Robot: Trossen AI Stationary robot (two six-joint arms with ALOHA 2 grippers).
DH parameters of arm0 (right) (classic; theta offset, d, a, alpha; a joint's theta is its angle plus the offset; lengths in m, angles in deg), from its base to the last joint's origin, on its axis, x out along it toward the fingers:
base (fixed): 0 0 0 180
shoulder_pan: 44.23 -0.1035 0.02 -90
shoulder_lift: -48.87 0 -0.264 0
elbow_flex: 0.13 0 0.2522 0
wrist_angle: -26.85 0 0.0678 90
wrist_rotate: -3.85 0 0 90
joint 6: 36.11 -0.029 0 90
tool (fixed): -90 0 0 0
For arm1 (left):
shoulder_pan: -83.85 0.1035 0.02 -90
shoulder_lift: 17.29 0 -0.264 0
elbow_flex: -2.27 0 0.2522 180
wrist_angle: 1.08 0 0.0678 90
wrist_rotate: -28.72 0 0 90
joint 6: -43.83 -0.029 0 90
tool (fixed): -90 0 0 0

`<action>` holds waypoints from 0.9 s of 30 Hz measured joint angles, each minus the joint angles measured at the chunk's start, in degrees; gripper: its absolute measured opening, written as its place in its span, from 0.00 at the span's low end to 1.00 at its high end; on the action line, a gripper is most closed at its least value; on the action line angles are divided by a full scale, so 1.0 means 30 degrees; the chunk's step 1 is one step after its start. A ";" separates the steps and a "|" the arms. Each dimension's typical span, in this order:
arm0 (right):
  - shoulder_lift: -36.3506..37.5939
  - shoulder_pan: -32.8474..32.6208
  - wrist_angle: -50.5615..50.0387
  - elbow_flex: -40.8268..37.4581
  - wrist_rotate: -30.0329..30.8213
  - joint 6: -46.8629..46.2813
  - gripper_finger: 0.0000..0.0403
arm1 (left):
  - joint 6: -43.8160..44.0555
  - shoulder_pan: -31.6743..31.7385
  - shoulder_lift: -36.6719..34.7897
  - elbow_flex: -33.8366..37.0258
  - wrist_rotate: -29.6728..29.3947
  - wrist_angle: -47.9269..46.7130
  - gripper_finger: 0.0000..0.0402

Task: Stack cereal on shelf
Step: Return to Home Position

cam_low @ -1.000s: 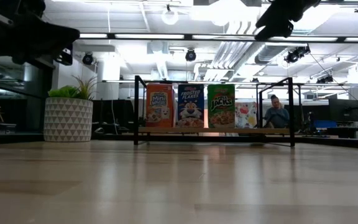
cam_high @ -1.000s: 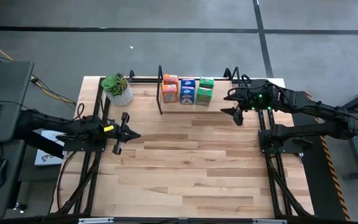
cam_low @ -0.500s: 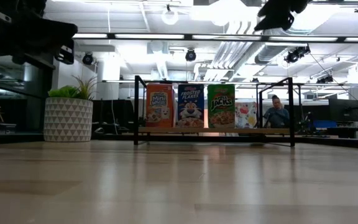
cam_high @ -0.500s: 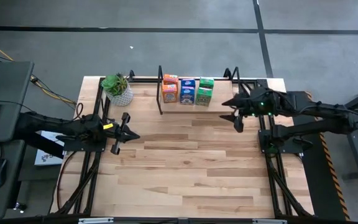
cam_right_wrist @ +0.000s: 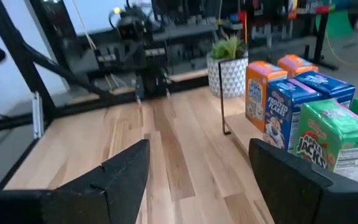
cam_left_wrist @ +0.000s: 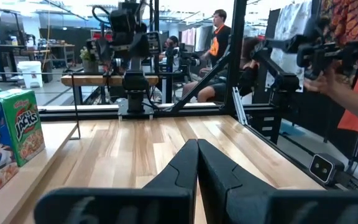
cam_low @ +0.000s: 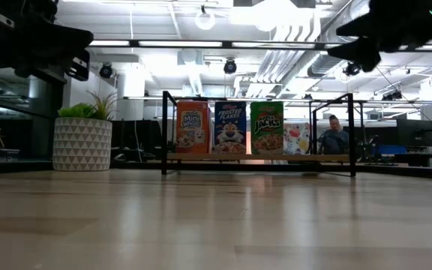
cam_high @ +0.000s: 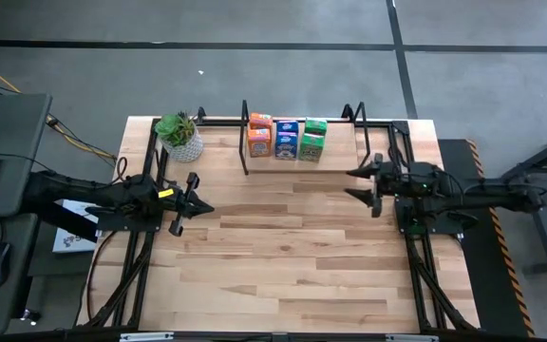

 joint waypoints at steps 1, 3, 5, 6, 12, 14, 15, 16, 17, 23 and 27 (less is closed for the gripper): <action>0.0703 0.0000 0.0322 -0.0556 -0.0002 0.0013 0.66 | -0.0006 0.0000 0.0000 0.0000 0.0000 0.0000 0.00; 0.1974 0.0000 0.0778 -0.1489 -0.0020 0.0042 0.66 | -0.0006 0.0000 0.0000 0.0000 0.0000 0.0000 0.00; 0.3119 -0.0007 0.1121 -0.2393 -0.0065 0.0085 0.66 | -0.0002 0.0000 0.0000 0.0000 0.0000 0.0000 0.00; 0.3600 -0.0007 0.1308 -0.2839 -0.0064 0.0107 0.66 | -0.0004 0.0000 0.0000 0.0000 0.0000 0.0000 0.00; 0.5641 -0.0007 0.4075 -0.6297 0.0080 0.0025 0.66 | -0.0007 0.0000 0.0000 0.0000 0.0000 0.0000 0.01; 0.5900 -0.0017 0.3326 -0.6389 0.0167 0.0021 0.66 | 0.0000 0.0000 0.0000 0.0000 0.0000 0.0000 0.01; 0.5907 -0.0036 0.3053 -0.6405 0.0281 0.0023 0.66 | 0.0000 0.0000 0.0000 -0.0002 -0.0005 -0.0007 0.01; 0.5885 -0.0036 0.3177 -0.6403 0.0372 0.0064 0.66 | 0.0000 0.0000 0.0000 -0.0007 -0.0004 -0.0011 0.01; 0.5871 -0.0036 0.3176 -0.6404 0.0372 0.0218 0.66 | 0.0000 0.0000 0.0000 -0.0007 -0.0003 -0.0032 0.01; 0.5836 -0.0036 0.2284 -0.6405 0.0912 0.0749 0.66 | 0.0000 0.0000 0.0000 -0.0007 -0.0003 -0.0369 0.01; 0.5849 -0.0036 0.1782 -0.6411 0.0903 0.0516 0.66 | 0.0000 0.0000 0.0000 -0.0007 -0.0007 -0.0379 0.01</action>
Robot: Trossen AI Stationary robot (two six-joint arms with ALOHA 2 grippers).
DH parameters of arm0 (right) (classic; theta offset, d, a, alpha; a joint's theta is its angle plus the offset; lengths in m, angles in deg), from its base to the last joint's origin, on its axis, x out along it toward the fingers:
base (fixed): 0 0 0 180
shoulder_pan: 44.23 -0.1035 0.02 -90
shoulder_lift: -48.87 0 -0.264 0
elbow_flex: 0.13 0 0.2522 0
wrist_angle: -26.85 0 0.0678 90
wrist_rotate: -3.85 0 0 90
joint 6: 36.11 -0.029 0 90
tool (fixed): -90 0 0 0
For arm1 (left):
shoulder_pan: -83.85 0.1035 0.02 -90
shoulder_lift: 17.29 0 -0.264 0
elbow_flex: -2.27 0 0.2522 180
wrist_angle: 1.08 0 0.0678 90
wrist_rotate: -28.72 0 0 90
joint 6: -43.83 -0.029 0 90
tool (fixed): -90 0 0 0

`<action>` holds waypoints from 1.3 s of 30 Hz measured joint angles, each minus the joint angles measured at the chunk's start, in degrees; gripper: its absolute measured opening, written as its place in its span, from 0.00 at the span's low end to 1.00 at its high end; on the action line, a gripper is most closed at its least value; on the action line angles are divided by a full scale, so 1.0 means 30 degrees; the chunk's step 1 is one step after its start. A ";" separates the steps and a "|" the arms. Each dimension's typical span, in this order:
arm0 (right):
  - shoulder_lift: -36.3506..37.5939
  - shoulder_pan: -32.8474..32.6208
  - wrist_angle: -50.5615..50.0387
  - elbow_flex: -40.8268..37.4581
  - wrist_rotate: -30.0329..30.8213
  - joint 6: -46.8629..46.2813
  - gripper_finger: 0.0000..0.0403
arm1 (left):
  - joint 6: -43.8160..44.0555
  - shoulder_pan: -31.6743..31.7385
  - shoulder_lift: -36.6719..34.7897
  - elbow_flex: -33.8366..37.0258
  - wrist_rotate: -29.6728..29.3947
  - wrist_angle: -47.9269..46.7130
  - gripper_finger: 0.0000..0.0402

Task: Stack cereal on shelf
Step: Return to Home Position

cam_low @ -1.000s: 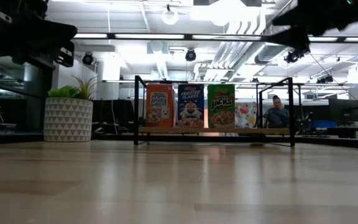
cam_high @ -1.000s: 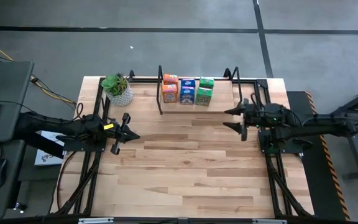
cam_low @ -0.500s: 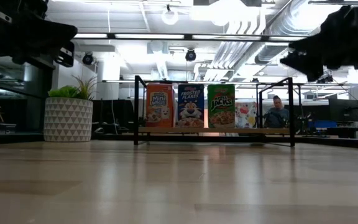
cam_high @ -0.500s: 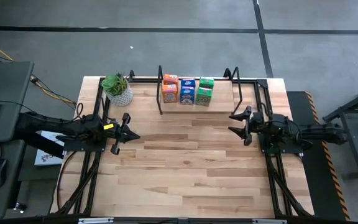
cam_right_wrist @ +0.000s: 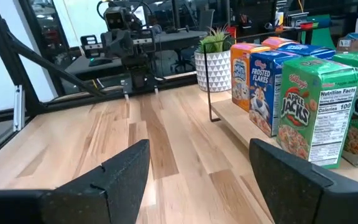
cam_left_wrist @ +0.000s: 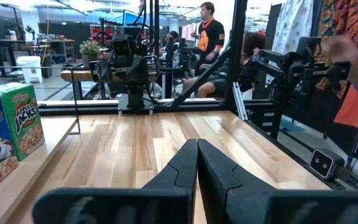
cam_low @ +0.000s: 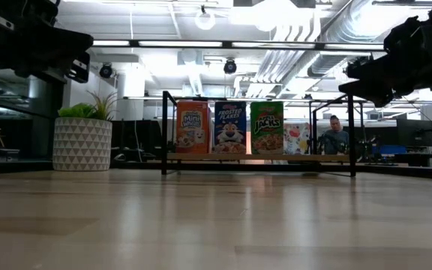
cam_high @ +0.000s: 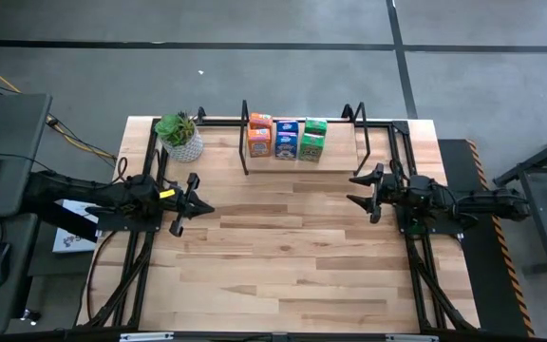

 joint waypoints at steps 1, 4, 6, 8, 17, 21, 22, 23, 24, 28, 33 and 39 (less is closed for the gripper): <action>0.0000 0.0000 -0.0093 0.0000 0.0000 0.0014 0.66 | 0.0000 0.0000 0.0000 0.0000 0.0000 0.0007 0.01; -0.0002 0.0000 -0.0253 0.0000 -0.0007 0.0014 0.66 | 0.0000 0.0000 0.0000 0.0000 0.0002 0.0007 0.01; 0.0000 0.0000 -0.0249 0.0000 -0.0007 0.0014 0.66 | 0.0000 -0.0013 -0.0039 0.0000 0.0000 -0.0084 0.01; 0.0000 0.0000 -0.0251 0.0000 -0.0015 0.0014 0.66 | -0.0007 -0.0036 -0.0577 0.0000 0.0007 -0.0446 0.01; 0.1563 0.0000 -0.0245 -0.0007 -0.0022 0.0016 0.66 | 0.0000 -0.0022 -0.5241 -0.0029 0.0007 -0.4185 0.01; 0.2251 0.0000 0.0066 -0.0007 -0.0015 0.0015 0.66 | 0.0014 0.0000 -0.6608 -0.0008 -0.0193 -0.6616 0.01; 0.2231 -0.0007 0.0052 -0.0007 -0.0015 0.0021 0.66 | 0.0007 0.0013 -0.6641 0.0000 -0.0320 -0.6428 0.01; 0.2237 -0.0014 -0.0027 -0.0007 -0.0022 0.0021 0.66 | 0.0002 0.0022 -0.6680 -0.0028 -0.0309 -0.6218 0.01; 0.2259 -0.0007 -0.0229 -0.0007 -0.0009 0.0020 0.66 | 0.0004 0.0036 -0.6691 -0.0103 -0.0324 -0.6417 0.01; 0.2251 -0.0015 -0.0245 -0.0015 -0.0029 0.0021 0.66 | 0.0002 0.0049 -0.6669 0.0000 -0.0943 -0.6929 0.01; 0.2244 -0.0015 -0.0245 -0.0015 -0.0029 0.0021 0.66 | 0.0002 0.0342 -0.6676 -0.0007 -0.1244 -0.6924 0.01; 0.1996 -0.0015 -0.0250 -0.0015 -0.0029 0.0021 0.66 | 0.0000 0.0503 -0.6493 -0.0007 -0.1275 -0.6907 0.01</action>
